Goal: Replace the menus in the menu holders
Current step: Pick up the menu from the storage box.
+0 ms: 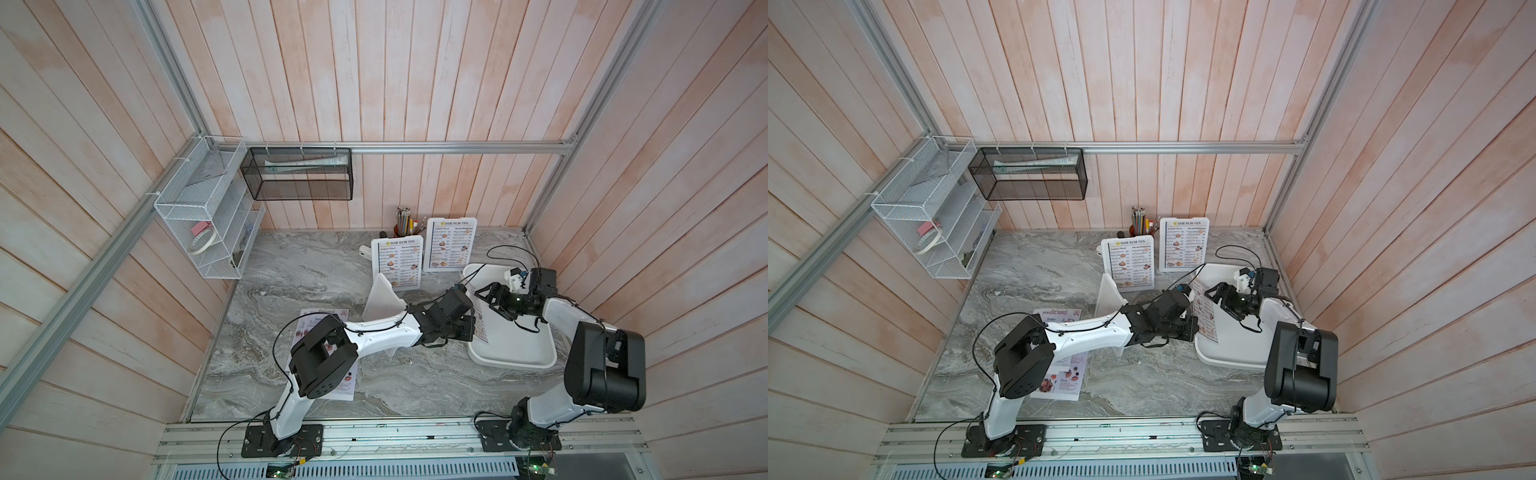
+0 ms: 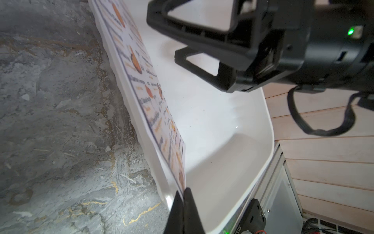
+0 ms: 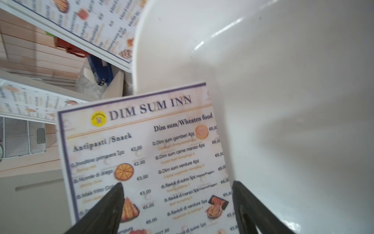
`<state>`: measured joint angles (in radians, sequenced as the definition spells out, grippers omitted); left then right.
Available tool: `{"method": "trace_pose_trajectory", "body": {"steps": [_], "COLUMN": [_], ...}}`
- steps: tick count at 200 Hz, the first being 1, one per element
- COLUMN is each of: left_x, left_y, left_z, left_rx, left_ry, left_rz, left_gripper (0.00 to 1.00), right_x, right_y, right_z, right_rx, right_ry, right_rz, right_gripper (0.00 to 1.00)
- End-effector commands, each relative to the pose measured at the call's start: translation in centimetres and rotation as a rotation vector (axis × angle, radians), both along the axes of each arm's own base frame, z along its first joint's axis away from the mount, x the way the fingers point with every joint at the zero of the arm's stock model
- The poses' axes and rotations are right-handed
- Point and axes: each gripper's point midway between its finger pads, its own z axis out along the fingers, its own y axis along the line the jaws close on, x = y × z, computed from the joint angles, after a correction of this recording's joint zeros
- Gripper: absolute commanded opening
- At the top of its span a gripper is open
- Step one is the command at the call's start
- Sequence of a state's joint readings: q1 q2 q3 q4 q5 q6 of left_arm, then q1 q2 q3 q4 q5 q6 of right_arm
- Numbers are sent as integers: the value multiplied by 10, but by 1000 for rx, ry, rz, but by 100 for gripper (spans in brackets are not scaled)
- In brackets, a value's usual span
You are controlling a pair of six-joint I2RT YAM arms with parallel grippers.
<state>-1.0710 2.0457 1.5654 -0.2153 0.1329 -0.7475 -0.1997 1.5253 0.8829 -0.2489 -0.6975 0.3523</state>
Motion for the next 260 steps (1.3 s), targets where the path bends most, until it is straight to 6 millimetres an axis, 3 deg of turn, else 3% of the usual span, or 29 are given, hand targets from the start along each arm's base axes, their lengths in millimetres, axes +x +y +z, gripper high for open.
{"method": "trace_pose_trajectory", "body": {"steps": [1, 26, 43, 68, 71, 82, 118, 148, 206, 260], "left_x": [5, 3, 0, -13, -3, -4, 1, 2, 7, 8], "left_y": [2, 13, 25, 48, 58, 72, 115, 134, 143, 143], "left_z": [63, 111, 148, 183, 186, 196, 225, 236, 226, 221], "left_rx": [-102, -183, -229, -265, -265, -275, -341, -363, -376, -390], "left_ry": [-69, -143, -210, -269, -278, -304, -361, -393, -377, -352], "left_rz": [-32, -112, -171, -265, -251, -274, -285, -311, -330, -334], "left_gripper": [4, 4, 4, 4, 4, 4, 4, 4, 4, 4], "right_x": [9, 10, 3, 1, 0, -2, -11, -23, -30, -32], "right_y": [2, 13, 22, 34, 35, 38, 44, 66, 124, 134], "right_z": [51, 119, 160, 189, 191, 197, 196, 192, 189, 189], "right_rx": [12, 69, 145, 249, 260, 308, 430, 555, 733, 773], "right_ry": [-128, -351, -484, -491, -487, -467, -367, -274, -110, -85], "right_rz": [13, 44, 68, 129, 133, 144, 113, 83, 74, 84], "right_gripper": [89, 98, 98, 98, 98, 98, 94, 86, 79, 81]}}
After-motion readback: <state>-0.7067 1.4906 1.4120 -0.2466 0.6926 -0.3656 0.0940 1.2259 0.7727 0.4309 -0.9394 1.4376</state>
